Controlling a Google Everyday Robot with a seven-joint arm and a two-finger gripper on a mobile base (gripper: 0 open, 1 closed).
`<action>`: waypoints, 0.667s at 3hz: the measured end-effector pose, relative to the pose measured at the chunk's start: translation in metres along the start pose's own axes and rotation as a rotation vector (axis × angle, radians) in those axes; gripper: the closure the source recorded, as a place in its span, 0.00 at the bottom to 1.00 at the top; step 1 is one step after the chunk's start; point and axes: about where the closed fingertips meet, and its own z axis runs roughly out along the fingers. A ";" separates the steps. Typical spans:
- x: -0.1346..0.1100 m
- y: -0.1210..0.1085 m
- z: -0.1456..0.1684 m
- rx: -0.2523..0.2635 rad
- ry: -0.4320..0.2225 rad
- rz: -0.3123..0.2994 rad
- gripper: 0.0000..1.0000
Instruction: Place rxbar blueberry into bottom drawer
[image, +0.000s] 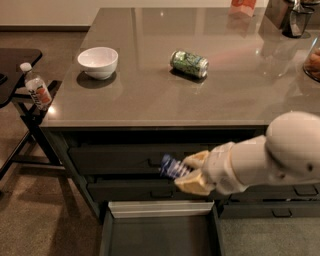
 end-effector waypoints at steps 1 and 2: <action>0.041 0.011 0.036 -0.015 0.022 0.027 1.00; 0.077 0.003 0.070 -0.014 0.053 0.072 1.00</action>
Offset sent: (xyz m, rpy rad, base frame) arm -0.0009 -0.0098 -0.1700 -0.0500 0.1417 -0.0887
